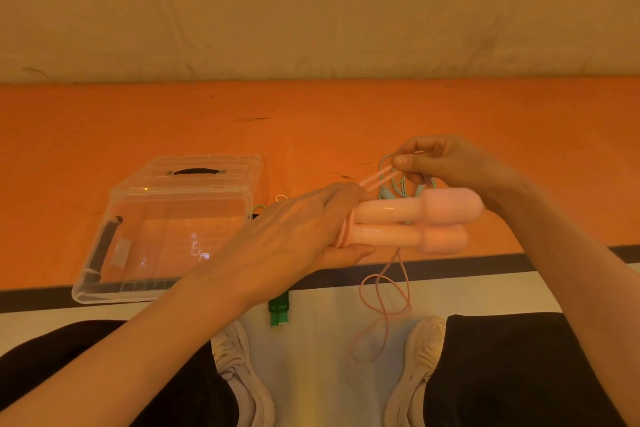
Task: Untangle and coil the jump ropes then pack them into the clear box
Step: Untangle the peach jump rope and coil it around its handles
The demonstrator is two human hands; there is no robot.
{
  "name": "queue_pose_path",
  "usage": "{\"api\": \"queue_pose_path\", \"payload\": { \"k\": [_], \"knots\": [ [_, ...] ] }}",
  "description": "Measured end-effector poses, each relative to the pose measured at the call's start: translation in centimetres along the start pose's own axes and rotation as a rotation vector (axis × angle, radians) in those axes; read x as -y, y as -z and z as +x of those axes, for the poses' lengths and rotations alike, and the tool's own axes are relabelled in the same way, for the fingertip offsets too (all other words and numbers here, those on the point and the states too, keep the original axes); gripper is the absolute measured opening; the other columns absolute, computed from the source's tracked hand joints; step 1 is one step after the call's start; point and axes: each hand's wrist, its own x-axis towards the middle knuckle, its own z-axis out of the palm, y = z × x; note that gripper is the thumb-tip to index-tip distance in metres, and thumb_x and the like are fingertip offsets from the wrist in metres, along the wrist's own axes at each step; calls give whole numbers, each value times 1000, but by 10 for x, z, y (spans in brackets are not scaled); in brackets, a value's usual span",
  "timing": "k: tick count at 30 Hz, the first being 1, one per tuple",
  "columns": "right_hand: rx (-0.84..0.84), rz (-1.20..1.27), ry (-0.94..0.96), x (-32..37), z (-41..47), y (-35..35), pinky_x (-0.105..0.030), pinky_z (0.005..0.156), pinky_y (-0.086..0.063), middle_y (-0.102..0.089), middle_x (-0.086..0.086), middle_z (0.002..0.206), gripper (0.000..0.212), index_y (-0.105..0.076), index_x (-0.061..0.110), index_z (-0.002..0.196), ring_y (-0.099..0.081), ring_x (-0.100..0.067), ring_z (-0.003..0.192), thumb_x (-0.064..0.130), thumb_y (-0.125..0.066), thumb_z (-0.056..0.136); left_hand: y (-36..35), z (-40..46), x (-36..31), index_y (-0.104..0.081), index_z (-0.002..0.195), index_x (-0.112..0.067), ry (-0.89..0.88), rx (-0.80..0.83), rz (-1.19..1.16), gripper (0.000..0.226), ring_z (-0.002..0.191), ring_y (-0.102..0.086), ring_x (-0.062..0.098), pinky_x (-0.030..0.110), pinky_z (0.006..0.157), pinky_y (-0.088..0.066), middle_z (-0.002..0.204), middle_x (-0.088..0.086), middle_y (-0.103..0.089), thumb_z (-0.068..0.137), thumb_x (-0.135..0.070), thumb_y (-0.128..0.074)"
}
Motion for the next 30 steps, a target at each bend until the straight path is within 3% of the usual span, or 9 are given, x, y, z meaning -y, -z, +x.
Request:
{"api": "queue_pose_path", "payload": {
  "k": [5,8,12,14,16,20,24,27,30],
  "knots": [
    [-18,41,8,0,-3,10,-25,58,-33,-53,4,52,41,-66,15,76,-42,-10,54,54,-71,64,2,-1,0,-46,123,-28,22,132,-106,47,84,-50,0,25,68,-48,108,-18,-53,84,-54,-49],
    [154,220,-52,-4,-8,26,-24,48,-21,-48,3,52,51,-66,14,77,-33,-6,44,55,-85,54,4,-5,5,-40,121,-41,55,177,-156,42,89,-49,-8,17,68,-45,105,-27,-48,83,-57,-49],
    [209,221,-118,-6,-21,37,-18,46,-33,-59,1,59,30,-75,16,74,-37,-7,44,39,-87,58,9,-8,10,-35,117,-49,96,183,-169,45,89,-50,-11,10,65,-43,105,-45,-41,78,-68,-43],
    [118,54,-99,-4,-20,30,-23,56,-38,-63,2,62,12,-76,17,75,-43,-10,51,29,-72,76,7,-9,6,-39,119,-45,81,190,-170,44,89,-50,-8,14,69,-45,105,-34,-47,80,-64,-47],
    [-4,-84,-73,-4,-15,24,-25,60,-37,-63,-1,63,15,-77,15,79,-45,-14,58,28,-69,82,2,-10,0,-42,121,-40,50,214,-165,43,89,-50,-5,16,71,-44,103,-23,-50,83,-59,-49],
    [-114,-194,-26,1,-11,21,-18,47,-30,-55,1,53,30,-75,6,80,-37,-8,49,35,-68,83,2,-9,1,-42,121,-41,70,227,-178,41,89,-51,-3,15,70,-45,102,-24,-51,84,-57,-51],
    [-52,60,-57,4,-15,25,-21,45,-18,-43,1,50,21,-73,14,89,-28,-7,44,31,-61,86,15,-10,14,-42,118,-42,190,211,-242,47,89,-52,-7,13,70,-45,94,-26,-52,76,-63,-46],
    [67,237,-28,1,-18,32,-19,41,-16,-37,4,44,29,-72,15,77,-24,-6,40,44,-69,73,19,-10,16,-45,119,-38,226,211,-264,45,90,-53,-3,19,72,-46,96,-21,-55,79,-57,-50],
    [160,240,-23,-4,-20,38,-15,42,-24,-53,0,55,48,-76,18,84,-31,-5,42,53,-86,53,20,-11,17,-44,117,-40,222,200,-251,44,92,-52,-3,19,73,-45,96,-20,-54,77,-59,-47]
  ]
}}
